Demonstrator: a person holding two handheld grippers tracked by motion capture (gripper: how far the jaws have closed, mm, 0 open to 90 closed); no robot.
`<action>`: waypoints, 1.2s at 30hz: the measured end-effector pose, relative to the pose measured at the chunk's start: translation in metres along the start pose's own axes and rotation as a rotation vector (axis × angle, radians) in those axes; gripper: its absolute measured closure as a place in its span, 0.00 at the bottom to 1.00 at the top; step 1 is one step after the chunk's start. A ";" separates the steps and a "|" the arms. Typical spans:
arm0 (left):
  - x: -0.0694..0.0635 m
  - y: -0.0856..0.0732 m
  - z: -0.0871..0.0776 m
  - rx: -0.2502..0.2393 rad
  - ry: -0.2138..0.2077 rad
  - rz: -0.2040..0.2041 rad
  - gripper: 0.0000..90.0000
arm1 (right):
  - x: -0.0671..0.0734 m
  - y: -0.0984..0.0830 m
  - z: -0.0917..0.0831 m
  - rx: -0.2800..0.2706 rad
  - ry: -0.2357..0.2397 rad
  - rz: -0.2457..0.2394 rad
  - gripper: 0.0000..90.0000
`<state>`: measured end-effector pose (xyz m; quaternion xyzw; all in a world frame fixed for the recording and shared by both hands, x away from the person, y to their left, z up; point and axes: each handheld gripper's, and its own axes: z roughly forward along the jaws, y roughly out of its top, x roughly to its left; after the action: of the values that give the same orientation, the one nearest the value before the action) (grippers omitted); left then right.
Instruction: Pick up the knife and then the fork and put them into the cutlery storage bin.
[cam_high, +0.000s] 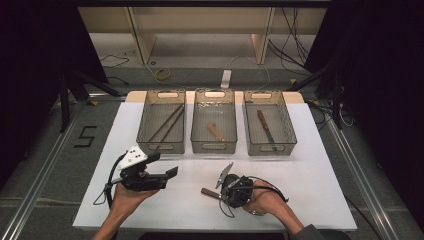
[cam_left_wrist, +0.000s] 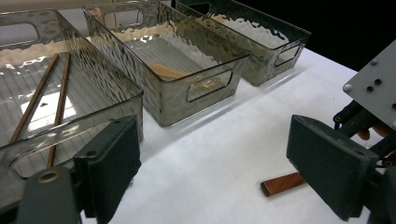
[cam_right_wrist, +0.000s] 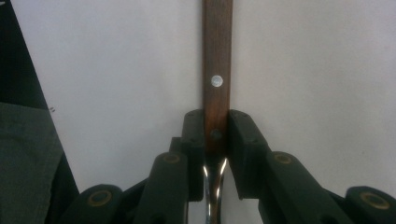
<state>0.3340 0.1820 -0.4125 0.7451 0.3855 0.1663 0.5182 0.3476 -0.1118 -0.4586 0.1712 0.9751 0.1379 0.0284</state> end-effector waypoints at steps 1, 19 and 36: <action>0.000 0.000 0.000 -0.002 0.001 -0.003 0.19 | 0.000 0.000 0.000 -0.001 0.003 0.001 0.86; 0.002 0.000 -0.001 -0.004 0.005 -0.005 0.19 | -0.025 -0.015 -0.033 -0.127 0.004 0.126 0.87; 0.002 0.000 -0.001 -0.008 0.006 -0.004 0.19 | -0.079 -0.031 -0.085 -0.277 -0.098 0.254 0.87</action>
<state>0.3348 0.1843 -0.4126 0.7419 0.3878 0.1688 0.5203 0.4030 -0.1883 -0.3853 0.2938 0.9148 0.2649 0.0817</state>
